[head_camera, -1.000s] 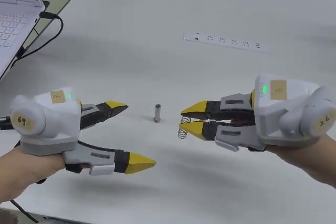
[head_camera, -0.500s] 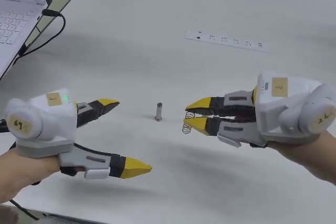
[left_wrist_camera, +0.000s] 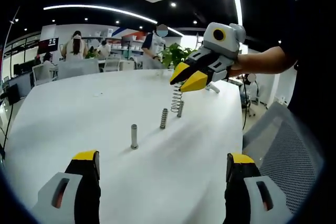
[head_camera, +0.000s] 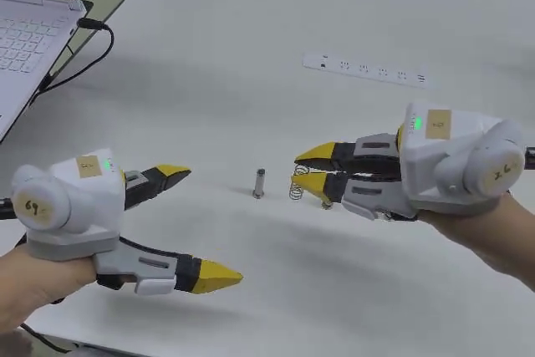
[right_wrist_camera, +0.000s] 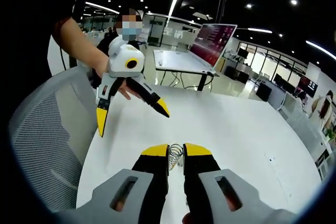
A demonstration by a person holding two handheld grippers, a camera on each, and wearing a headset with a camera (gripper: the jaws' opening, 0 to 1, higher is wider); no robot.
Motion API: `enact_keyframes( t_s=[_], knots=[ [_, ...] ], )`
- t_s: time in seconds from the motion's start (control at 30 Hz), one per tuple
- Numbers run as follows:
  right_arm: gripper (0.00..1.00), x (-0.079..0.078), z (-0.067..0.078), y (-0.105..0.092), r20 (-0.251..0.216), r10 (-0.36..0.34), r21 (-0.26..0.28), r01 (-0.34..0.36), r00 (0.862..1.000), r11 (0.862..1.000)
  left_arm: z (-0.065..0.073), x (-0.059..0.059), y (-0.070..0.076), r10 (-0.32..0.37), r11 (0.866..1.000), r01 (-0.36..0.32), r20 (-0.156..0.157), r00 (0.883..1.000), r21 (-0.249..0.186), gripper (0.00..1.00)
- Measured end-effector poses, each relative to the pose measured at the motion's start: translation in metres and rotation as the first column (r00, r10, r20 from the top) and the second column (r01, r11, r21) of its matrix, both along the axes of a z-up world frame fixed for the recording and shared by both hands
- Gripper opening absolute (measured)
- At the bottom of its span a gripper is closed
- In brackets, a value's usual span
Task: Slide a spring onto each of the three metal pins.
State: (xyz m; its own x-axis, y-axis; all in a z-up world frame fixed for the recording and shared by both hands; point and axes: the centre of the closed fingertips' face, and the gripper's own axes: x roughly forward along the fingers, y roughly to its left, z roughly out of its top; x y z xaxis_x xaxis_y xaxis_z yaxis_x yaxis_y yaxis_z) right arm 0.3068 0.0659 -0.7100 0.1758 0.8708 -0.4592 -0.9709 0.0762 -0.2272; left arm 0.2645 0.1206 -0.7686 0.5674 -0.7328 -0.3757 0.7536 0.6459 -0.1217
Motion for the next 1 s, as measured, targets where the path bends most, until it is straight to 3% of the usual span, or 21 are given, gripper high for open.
enact_keyframes(
  t_s=[0.3, 0.5, 1.0],
  knots=[
    [0.07, 0.018, 0.002, 0.02, 0.006, 0.008, -0.003, -0.008, 1.0, 1.0, 0.0, 0.0, 0.005, 0.013, 1.0, -0.013, -0.004, 1.0, 0.002, 0.98],
    [0.07, 0.029, -0.004, 0.031, 0.001, 0.001, -0.011, -0.001, 1.0, 1.0, 0.001, -0.001, 0.007, 0.019, 1.0, -0.019, -0.006, 1.0, 0.0, 0.98],
    [0.07, 0.038, -0.015, 0.045, -0.025, -0.021, -0.028, 0.02, 0.999, 0.999, 0.001, -0.002, 0.01, 0.03, 1.0, -0.03, -0.005, 1.0, 0.001, 0.98]
  ],
)
